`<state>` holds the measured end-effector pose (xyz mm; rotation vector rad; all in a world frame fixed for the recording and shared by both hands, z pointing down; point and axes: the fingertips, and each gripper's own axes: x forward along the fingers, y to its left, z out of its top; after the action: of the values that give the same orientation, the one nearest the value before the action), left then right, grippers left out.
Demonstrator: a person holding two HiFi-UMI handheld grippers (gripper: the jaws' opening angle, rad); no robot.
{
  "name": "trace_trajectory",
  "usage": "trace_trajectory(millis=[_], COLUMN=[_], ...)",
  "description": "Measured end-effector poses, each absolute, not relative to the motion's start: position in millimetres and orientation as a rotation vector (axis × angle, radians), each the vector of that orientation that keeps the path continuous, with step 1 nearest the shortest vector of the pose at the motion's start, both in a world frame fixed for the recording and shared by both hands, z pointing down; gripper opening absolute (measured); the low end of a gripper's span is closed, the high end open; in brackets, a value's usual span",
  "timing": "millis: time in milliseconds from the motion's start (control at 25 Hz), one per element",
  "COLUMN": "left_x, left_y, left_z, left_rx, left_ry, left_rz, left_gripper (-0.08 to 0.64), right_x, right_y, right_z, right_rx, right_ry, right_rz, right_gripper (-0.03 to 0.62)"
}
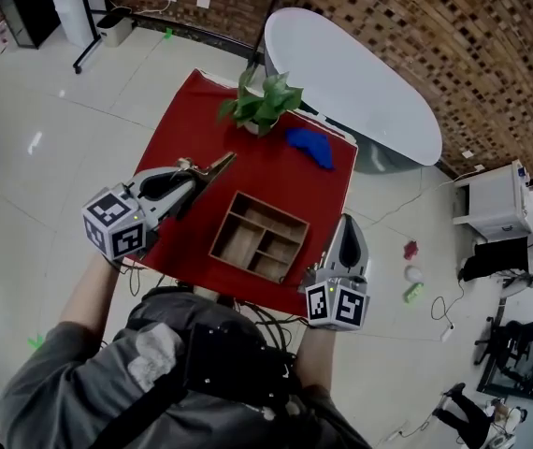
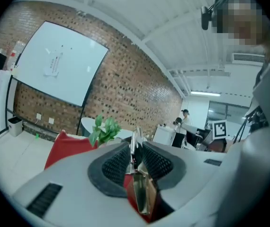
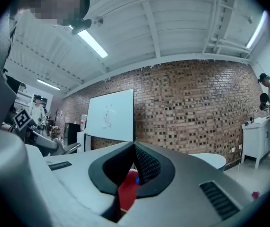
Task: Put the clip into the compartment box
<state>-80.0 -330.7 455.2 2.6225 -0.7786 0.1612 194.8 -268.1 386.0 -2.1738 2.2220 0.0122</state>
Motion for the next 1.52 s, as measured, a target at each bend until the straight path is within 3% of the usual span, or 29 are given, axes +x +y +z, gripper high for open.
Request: trace_trajectory(millis=[280,1520], left_x=[-38,53], left_y=[-277,-198], left_z=[384,384], left_rx=[2.724,2.757], left_ry=[-0.706,-0.685], left_rz=[-0.005,-0.051], left_gripper=[0.126,0.123], right_x=[206,282], right_y=[-237,-157], right_z=[369,366], right_rx=[-2.119,-2.109], right_ry=[2.236,2.204], right_rz=[0.052,0.032], right_gripper=[0.021,0.021])
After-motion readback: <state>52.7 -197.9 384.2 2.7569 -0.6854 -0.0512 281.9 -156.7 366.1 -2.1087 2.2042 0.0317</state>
